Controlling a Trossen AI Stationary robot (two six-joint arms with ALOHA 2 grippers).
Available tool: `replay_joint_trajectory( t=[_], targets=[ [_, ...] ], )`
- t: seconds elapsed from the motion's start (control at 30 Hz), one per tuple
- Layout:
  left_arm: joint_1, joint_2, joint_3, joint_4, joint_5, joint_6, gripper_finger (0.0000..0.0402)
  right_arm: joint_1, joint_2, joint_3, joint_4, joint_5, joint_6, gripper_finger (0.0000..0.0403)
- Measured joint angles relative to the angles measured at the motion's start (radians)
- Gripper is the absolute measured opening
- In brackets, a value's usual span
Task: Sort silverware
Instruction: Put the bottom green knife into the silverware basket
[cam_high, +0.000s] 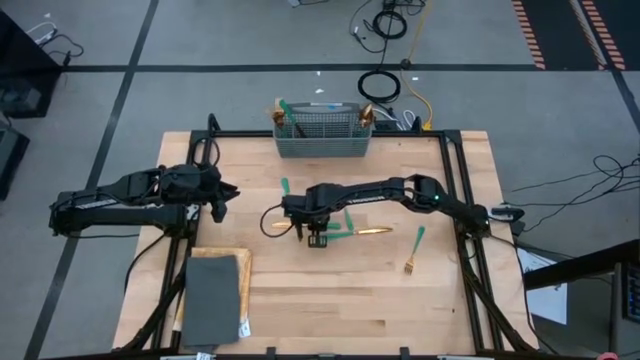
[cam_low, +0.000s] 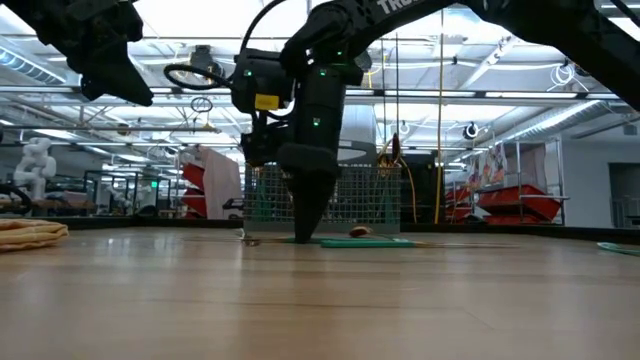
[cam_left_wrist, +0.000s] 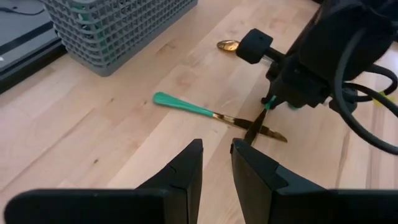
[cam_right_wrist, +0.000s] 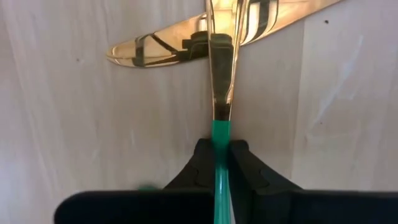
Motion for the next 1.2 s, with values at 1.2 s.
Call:
replay_joint_trajectory(
  t=[1.2],
  targets=[
    [0.0, 0.0, 0.0, -0.028, 0.001, 0.002, 0.009, -0.114, -0.125, 0.398, -0.472, 0.621, -0.165, 0.0]
  ],
)
